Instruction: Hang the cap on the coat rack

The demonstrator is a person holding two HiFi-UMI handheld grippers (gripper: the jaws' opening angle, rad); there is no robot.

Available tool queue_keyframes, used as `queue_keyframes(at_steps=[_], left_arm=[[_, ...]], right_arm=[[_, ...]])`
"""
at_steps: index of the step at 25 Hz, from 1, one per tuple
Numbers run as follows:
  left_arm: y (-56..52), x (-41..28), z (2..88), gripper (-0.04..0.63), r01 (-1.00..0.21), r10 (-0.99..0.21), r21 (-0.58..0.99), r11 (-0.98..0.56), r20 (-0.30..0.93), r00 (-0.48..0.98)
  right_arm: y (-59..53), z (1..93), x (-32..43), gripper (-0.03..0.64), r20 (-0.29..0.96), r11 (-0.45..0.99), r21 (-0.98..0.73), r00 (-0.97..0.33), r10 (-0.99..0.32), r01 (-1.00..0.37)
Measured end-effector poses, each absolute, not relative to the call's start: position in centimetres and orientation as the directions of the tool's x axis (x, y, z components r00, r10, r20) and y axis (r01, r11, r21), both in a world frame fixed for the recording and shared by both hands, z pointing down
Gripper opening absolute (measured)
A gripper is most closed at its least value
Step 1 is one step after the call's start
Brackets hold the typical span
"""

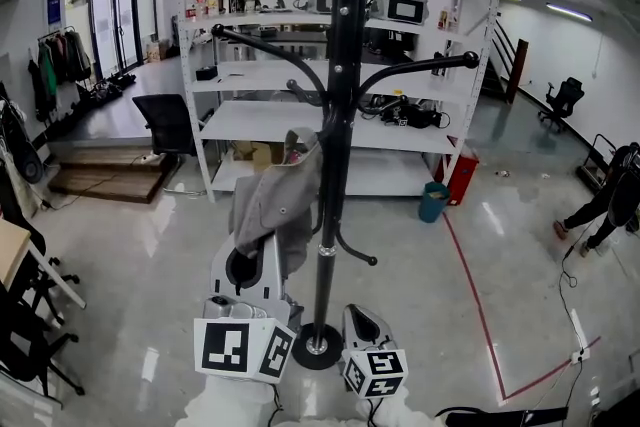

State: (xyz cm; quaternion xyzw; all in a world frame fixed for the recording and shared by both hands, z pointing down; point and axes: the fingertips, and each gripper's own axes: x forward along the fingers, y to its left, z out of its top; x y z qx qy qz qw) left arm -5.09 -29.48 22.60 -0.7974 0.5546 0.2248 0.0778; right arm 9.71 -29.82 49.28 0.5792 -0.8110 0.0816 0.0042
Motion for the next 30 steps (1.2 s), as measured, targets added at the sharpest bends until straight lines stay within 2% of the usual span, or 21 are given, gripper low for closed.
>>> queue_keyframes(at_steps=[30], left_arm=[[-36.0, -1.0, 25.9, 0.014, -0.913, -0.879, 0.123, -0.390, -0.344, 0.330]], right_arm=[[-30.8, 50.1, 12.6, 0.011, 0.113, 0.258, -0.163, -0.278, -0.954, -0.952]])
